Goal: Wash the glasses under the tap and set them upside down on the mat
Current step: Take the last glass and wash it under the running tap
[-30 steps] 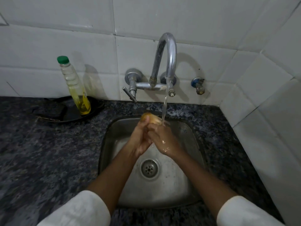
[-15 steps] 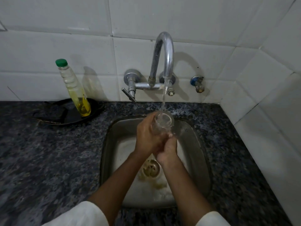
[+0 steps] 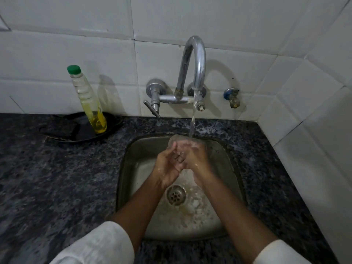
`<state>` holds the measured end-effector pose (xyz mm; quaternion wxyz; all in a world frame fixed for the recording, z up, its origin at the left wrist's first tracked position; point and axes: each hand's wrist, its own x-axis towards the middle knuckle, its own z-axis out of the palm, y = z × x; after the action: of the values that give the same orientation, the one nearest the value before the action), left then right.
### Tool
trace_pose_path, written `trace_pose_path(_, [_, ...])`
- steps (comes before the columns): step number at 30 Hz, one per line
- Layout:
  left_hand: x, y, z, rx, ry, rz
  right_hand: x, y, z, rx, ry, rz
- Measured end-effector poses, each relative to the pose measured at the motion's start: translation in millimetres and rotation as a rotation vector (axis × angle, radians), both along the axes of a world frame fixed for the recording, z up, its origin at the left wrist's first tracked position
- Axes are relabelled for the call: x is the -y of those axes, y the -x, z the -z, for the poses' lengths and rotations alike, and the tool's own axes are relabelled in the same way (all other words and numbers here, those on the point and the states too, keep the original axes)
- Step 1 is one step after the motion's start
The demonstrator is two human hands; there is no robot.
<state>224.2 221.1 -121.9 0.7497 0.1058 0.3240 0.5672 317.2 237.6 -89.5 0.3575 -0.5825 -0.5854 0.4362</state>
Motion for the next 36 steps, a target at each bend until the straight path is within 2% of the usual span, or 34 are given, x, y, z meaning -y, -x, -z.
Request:
trace_pose_path(1, [-3.0,0.5,1.0,-0.023,-0.015,-0.008,2.5,-0.1,-7.8,-0.132,0.052,-0.009])
trace_pose_path(2, [-6.9,0.8,-2.5,-0.082,-0.028,-0.001,3.2,-5.8,-11.6,-0.068,-0.018,-0.157])
trace_pose_path(3, [-10.7,2.8,-9.2,-0.176,-0.005,0.000,3.0,-15.1,-11.5,0.233,-0.137,-0.369])
trace_pose_path(4, [-13.8,5.6,-16.8,-0.277,0.041,0.039,3.0,-24.2,-10.8,0.647,-0.260,-0.572])
trace_pose_path(5, [-16.7,7.4,-18.0,-0.370,0.111,0.095,2.6,-32.6,-9.7,1.003,-0.327,-0.673])
trace_pose_path(6, [-17.3,8.1,-16.2,-0.423,0.165,0.124,-0.6,-38.3,-7.7,1.200,-0.344,-0.686])
trace_pose_path(7, [-16.6,8.8,-11.5,-0.438,0.149,0.136,0.0,-35.0,-8.1,1.180,-0.312,-0.598])
trace_pose_path(8, [-15.2,8.3,-6.1,-0.396,0.101,0.124,-0.7,-27.4,-12.1,0.989,-0.238,-0.448])
trace_pose_path(9, [-12.6,5.7,-2.4,-0.317,0.042,0.106,-2.5,-19.1,-13.0,0.688,-0.144,-0.291])
trace_pose_path(10, [-9.5,2.4,1.9,-0.209,-0.014,0.074,-3.2,-10.0,-15.9,0.293,0.010,-0.161])
trace_pose_path(11, [-8.4,1.7,7.5,-0.109,-0.062,0.045,-1.6,-5.0,-22.9,0.033,0.109,-0.125])
trace_pose_path(12, [-10.1,1.9,8.7,-0.059,-0.083,0.014,-0.5,-6.7,-25.1,-0.021,0.095,-0.184])
trace_pose_path(13, [-13.0,3.7,6.0,-0.044,-0.058,-0.030,-2.2,-12.7,-23.9,0.158,-0.035,-0.324])
trace_pose_path(15, [-20.1,7.7,1.6,-0.182,0.052,-0.001,-2.7,-22.4,-25.3,0.896,-0.273,-0.632])
trace_pose_path(16, [-20.8,8.1,2.4,-0.276,0.110,0.036,-7.2,-25.3,-23.5,1.128,-0.299,-0.688])
trace_pose_path(17, [-17.9,7.1,4.8,-0.301,0.155,0.069,-8.2,-24.6,-24.5,1.155,-0.300,-0.668])
trace_pose_path(18, [-13.4,5.7,8.4,-0.248,0.141,0.089,-8.7,-17.8,-27.6,1.067,-0.267,-0.611])
trace_pose_path(19, [-8.2,2.3,9.9,-0.160,0.096,0.073,-9.5,-9.4,-29.4,0.860,-0.208,-0.503])
trace_pose_path(21, [-4.6,-2.8,17.1,0.079,-0.043,-0.041,-9.5,4.5,-32.6,0.297,-0.027,-0.286])
trace_pose_path(22, [-7.7,-2.3,21.3,0.161,-0.099,-0.097,-6.0,5.2,-32.8,0.211,-0.023,-0.301])
trace_pose_path(23, [-11.4,0.6,20.8,0.167,-0.110,-0.120,-5.4,1.2,-28.1,0.324,-0.116,-0.399])
trace_pose_path(25, [-21.5,9.7,15.5,-0.026,-0.014,-0.001,-3.8,-9.0,-20.9,0.952,-0.362,-0.651])
trace_pose_path(26, [-24.1,13.9,15.9,-0.138,0.054,0.098,-6.1,-15.7,-19.8,1.164,-0.435,-0.717])
trace_pose_path(27, [-22.1,15.4,15.3,-0.197,0.088,0.160,-10.0,-18.5,-16.6,1.219,-0.439,-0.720])
trace_pose_path(28, [-19.4,16.2,17.5,-0.191,0.066,0.190,-9.7,-14.7,-18.8,1.118,-0.379,-0.660])
trace_pose_path(29, [-15.5,14.9,15.6,-0.118,0.019,0.160,-11.2,-9.2,-19.3,0.881,-0.267,-0.516])
trace_pose_path(31, [-11.6,6.3,11.9,0.056,-0.053,0.012,-12.4,3.9,-21.2,0.195,-0.020,-0.178])
trace_pose_path(32, [-13.2,5.2,12.5,0.098,-0.078,-0.051,-9.2,6.7,-23.6,0.034,-0.001,-0.143])
trace_pose_path(33, [-16.0,7.1,10.9,0.091,-0.090,-0.084,-6.9,3.3,-23.8,0.090,-0.100,-0.236])
trace_pose_path(34, [-19.4,10.6,9.0,0.041,-0.077,-0.085,-5.6,-3.3,-24.5,0.339,-0.236,-0.408])
trace_pose_path(36, [-25.2,17.9,8.8,-0.192,0.047,0.020,-4.6,-16.8,-28.9,1.023,-0.420,-0.672])
